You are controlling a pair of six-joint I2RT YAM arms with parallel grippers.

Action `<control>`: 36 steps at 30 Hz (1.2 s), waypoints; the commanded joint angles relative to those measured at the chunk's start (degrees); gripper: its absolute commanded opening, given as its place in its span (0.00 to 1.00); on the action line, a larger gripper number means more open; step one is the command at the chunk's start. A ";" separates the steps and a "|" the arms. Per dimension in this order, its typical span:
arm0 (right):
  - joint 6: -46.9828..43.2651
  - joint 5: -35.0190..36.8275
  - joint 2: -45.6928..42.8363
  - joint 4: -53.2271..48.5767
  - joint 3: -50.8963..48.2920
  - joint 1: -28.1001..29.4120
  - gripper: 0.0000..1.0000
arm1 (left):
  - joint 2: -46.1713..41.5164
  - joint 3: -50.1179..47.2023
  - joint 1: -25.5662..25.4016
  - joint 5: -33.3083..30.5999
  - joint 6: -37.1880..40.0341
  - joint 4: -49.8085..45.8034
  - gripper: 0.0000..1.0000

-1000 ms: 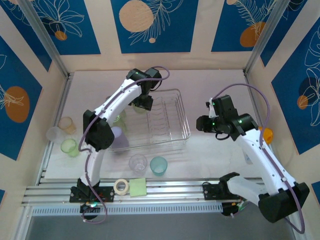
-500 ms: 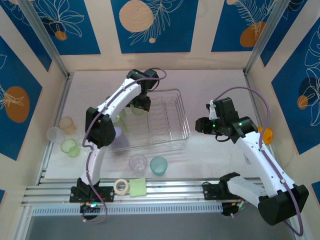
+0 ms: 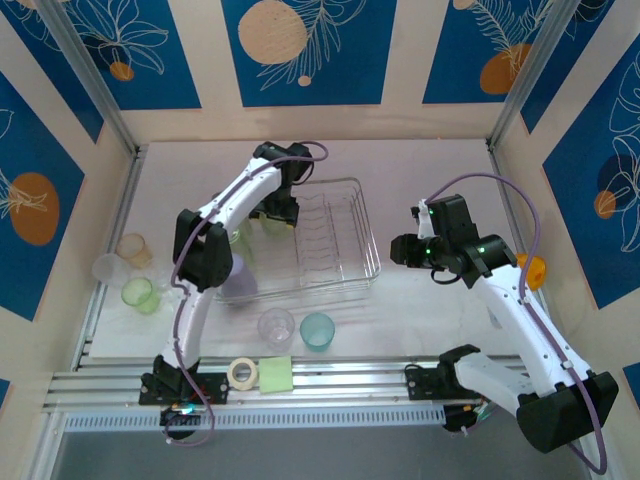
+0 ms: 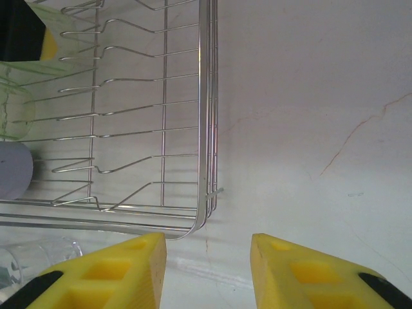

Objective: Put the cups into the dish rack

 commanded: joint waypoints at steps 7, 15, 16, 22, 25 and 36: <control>-1.25 -1.14 -1.41 -0.87 0.22 -0.26 0.45 | 2.69 -0.33 0.62 0.11 2.17 0.96 0.73; -1.91 -6.46 -0.78 -2.57 1.27 0.17 0.54 | 1.58 -0.22 0.79 -0.30 5.02 2.83 1.00; -1.91 -6.86 -0.70 -2.96 1.50 0.39 0.55 | 1.12 -0.21 0.79 -0.30 5.04 3.16 1.00; -1.81 -8.53 -0.34 -6.74 2.98 1.95 0.57 | -1.87 -0.21 0.40 2.61 5.31 5.83 1.00; -0.64 -8.40 -0.83 -9.30 3.52 4.66 0.55 | -3.05 -0.21 -0.24 4.24 5.31 7.00 1.00; 6.29 -6.23 -1.39 -12.54 2.05 16.61 0.52 | -8.10 -5.51 -2.14 3.64 5.22 9.77 1.00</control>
